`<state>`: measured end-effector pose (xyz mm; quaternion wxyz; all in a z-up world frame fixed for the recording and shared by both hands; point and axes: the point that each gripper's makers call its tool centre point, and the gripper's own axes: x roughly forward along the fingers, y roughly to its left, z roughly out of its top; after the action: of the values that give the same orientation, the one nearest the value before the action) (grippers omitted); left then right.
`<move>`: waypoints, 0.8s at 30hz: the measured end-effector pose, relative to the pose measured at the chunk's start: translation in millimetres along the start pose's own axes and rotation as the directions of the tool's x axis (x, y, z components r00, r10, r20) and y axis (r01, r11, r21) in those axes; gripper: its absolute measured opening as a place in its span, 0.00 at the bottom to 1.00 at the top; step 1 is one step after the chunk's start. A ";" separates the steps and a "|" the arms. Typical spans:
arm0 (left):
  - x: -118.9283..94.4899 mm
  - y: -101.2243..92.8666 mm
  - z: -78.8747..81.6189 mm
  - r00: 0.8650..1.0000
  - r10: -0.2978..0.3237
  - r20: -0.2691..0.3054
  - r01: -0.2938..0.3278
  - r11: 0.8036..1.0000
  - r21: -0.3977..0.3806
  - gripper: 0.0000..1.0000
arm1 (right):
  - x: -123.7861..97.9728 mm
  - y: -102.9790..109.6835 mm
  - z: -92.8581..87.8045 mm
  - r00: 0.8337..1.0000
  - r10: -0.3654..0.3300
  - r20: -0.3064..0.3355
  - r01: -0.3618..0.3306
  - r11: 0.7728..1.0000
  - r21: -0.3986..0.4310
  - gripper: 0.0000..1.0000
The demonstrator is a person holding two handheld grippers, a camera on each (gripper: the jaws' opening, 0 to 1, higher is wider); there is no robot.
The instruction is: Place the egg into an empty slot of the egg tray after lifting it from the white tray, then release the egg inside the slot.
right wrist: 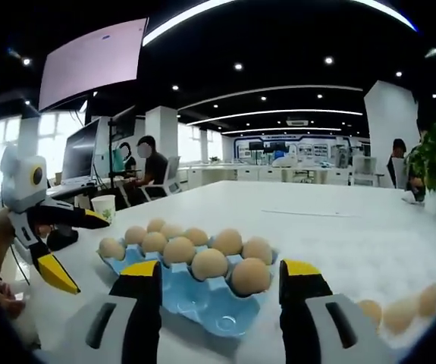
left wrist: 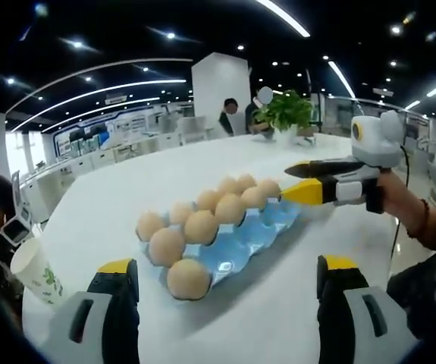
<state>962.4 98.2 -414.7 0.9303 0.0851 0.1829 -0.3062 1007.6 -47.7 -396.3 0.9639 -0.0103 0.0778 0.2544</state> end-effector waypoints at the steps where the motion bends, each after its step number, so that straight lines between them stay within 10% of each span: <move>1: -0.3 0.6 0.2 1.000 0.001 0.000 -0.001 1.000 0.001 1.00 | -1.8 -2.6 1.0 1.000 -0.008 0.002 0.008 1.000 -0.005 0.66; 24: -1.1 9.4 0.1 1.000 0.010 0.005 -0.010 1.000 -0.006 1.00 | -32.9 -53.4 -1.3 0.985 -0.171 0.025 0.172 0.985 -0.013 0.76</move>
<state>967.2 106.3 -413.7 0.9326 0.0824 0.1812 -0.3010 1005.5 -110.3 -393.5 0.9830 -0.0213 0.0632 0.1712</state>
